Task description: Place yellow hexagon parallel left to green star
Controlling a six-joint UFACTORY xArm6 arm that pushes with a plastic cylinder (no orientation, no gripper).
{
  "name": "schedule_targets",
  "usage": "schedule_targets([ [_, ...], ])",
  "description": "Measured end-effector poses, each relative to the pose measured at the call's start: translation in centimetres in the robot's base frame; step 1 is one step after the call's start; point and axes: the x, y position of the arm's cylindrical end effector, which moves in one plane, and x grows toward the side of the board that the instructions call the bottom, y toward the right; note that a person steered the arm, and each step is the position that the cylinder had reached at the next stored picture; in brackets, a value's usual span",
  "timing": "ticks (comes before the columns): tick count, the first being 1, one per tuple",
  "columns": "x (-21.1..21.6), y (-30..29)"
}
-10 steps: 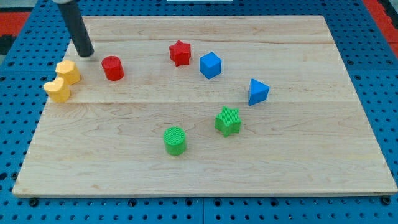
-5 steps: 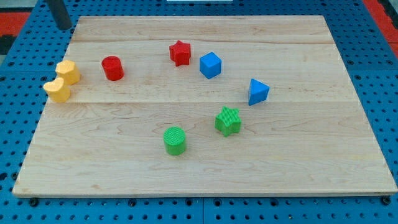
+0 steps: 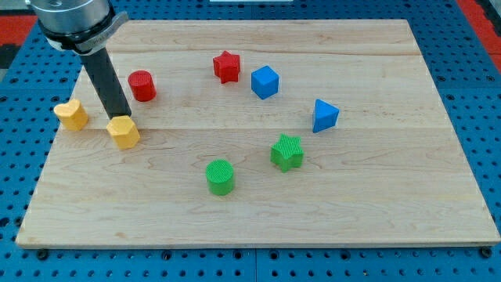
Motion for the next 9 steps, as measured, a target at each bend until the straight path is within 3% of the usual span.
schedule_targets([
  [1,1.5,-2.4],
  [2,5.7,-2.6],
  [3,5.9,-0.2],
  [4,4.2,-2.8],
  [6,3.0,3.6],
  [9,0.0,5.6],
])
